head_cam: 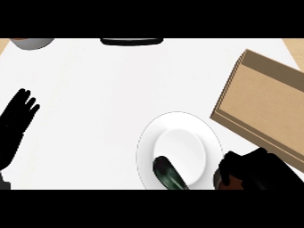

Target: Pick the cupcake from the plate and place it in the cardboard box

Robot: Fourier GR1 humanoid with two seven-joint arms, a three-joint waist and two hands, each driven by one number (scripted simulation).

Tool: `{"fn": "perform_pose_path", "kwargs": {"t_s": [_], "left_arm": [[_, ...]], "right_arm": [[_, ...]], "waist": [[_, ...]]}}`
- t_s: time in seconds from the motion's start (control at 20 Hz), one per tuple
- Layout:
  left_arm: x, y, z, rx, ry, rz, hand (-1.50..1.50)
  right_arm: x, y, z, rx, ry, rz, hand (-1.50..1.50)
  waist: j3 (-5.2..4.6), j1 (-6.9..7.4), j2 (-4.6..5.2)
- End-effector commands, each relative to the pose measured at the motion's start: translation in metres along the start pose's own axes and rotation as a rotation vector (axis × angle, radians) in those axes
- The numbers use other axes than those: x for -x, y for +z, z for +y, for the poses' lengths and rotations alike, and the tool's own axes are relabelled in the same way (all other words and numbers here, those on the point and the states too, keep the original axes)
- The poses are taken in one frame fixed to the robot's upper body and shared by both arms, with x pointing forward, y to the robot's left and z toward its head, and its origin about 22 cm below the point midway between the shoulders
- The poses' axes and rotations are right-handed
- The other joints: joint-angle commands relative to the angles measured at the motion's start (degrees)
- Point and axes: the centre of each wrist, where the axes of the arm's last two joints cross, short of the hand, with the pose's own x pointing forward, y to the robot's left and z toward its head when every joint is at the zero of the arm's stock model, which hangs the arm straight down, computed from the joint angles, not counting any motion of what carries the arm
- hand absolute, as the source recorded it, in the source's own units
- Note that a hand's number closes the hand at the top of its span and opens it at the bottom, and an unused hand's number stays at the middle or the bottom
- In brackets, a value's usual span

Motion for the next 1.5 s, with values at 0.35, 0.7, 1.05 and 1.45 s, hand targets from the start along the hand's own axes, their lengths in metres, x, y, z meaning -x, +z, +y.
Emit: {"fn": "perform_pose_path", "kwargs": {"t_s": [0.35,0.7,1.05,1.45], "left_arm": [[0.002,-0.003,0.008,0.004,-0.004,0.004,0.00],[-0.001,-0.012,-0.008,0.004,-0.008,-0.022,0.00],[-0.007,-0.012,-0.010,0.030,-0.001,-0.025,0.00],[0.000,-0.006,-0.024,0.040,0.001,-0.006,0.00]], "right_arm": [[-0.009,0.044,-0.089,0.388,-0.042,0.159,1.50],[0.027,0.024,-0.118,0.451,-0.065,0.293,1.50],[0.074,0.000,-0.147,0.387,-0.004,0.327,1.50],[0.151,-0.013,-0.119,0.421,-0.043,0.300,1.50]], "waist": [[-0.08,0.28,0.07],[0.01,0.85,0.25],[0.01,1.34,0.36],[0.06,1.57,0.45]]}}
